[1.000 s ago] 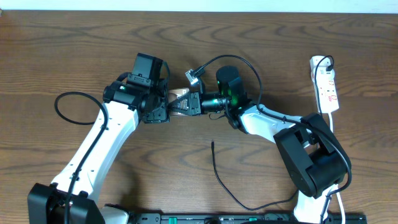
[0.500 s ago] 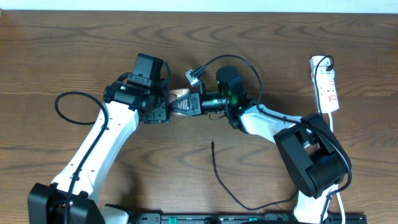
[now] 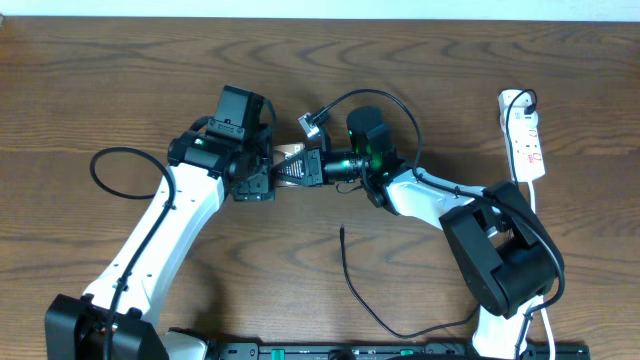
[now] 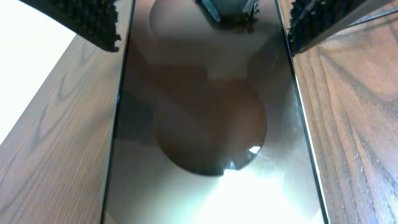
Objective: Plug charger to phone and switch on socket
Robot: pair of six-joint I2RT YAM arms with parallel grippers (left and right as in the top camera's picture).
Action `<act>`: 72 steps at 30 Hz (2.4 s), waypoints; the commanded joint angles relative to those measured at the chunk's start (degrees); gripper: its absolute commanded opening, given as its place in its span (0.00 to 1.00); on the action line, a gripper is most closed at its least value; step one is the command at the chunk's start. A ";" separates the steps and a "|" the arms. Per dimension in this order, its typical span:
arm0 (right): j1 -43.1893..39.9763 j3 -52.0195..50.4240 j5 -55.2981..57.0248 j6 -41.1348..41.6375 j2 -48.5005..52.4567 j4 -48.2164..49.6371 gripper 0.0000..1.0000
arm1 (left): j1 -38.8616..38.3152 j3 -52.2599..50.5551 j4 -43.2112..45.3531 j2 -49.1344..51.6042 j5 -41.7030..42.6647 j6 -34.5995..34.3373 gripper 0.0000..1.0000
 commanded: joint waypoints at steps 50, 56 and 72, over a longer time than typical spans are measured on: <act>-0.68 1.03 37.73 66.27 0.35 34.07 0.01 | 18.67 0.44 45.03 6.73 33.68 36.96 0.94; -0.70 1.03 38.10 66.03 0.35 34.18 0.01 | 18.73 0.44 56.98 12.02 38.95 33.40 0.94; -0.07 1.03 35.60 62.60 0.35 34.25 0.01 | 19.10 0.44 57.88 12.79 40.02 38.05 0.94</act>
